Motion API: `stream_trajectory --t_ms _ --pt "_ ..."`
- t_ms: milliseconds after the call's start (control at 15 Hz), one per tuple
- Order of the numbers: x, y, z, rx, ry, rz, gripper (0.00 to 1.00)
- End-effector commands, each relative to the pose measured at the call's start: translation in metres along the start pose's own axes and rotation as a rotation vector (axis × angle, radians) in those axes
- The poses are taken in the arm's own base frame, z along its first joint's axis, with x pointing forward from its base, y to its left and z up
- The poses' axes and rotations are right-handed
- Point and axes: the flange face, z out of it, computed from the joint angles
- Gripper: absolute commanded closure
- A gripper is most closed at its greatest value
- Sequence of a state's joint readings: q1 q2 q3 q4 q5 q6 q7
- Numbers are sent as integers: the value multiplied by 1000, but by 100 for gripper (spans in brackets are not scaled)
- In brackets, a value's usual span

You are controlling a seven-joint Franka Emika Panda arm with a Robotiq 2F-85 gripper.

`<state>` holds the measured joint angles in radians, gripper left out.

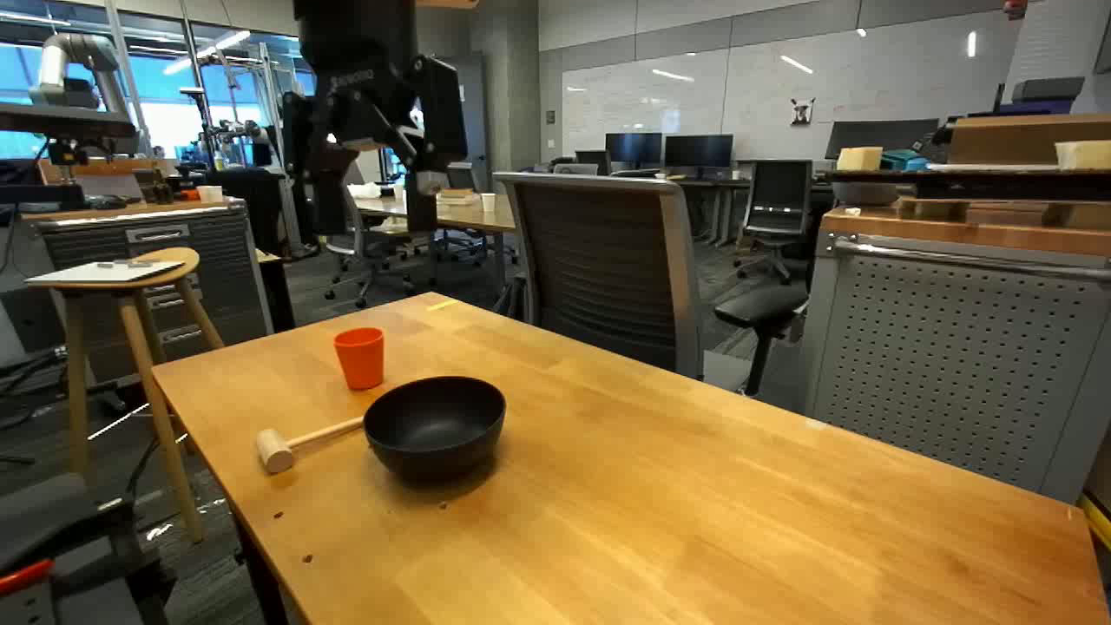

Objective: Pick up the cup and put it in the bowl

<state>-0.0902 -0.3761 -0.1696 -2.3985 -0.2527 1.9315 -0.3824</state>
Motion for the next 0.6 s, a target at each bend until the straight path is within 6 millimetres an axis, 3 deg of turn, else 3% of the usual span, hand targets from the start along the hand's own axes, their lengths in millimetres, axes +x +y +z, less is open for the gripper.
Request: stream_trajectory --t_ms 0,333,533 --pt "0 0 -1 -1 2 1 0" --pt "4 1 -3 2 15 39 0" --pt "34 -25 14 0 55 223 0"
